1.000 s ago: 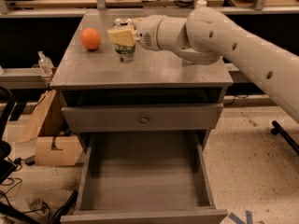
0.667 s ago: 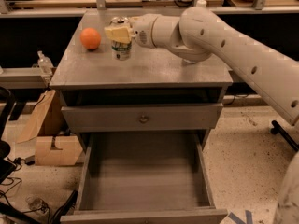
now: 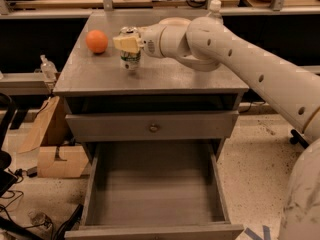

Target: Pick 7up can from middle drawer and place on counter

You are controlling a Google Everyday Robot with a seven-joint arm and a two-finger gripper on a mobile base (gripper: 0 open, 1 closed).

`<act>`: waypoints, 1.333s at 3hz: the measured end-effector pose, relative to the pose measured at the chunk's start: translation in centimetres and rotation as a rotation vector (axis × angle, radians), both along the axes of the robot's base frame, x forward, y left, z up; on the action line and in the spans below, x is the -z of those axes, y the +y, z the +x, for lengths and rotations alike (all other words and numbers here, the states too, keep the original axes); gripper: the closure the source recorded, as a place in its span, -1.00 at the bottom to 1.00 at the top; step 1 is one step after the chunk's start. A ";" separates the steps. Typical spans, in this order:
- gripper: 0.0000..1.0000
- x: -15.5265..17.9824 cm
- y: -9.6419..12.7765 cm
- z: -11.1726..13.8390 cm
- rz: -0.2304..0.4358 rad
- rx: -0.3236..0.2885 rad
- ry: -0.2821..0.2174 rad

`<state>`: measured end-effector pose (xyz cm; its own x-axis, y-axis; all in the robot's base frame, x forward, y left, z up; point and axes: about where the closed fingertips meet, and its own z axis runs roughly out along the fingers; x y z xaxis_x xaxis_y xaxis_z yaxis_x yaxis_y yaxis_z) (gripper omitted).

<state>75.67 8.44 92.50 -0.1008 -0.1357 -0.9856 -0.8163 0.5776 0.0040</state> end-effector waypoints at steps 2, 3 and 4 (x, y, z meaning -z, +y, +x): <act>-0.37 0.1 0.6 -0.1 0.001 -0.009 0.002; -0.84 0.1 0.9 -0.2 0.001 -0.013 0.002; -1.00 0.1 1.1 -0.2 0.001 -0.016 0.003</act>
Offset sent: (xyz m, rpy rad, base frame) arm -0.0005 0.0029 -0.0004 0.0003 0.0008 0.0039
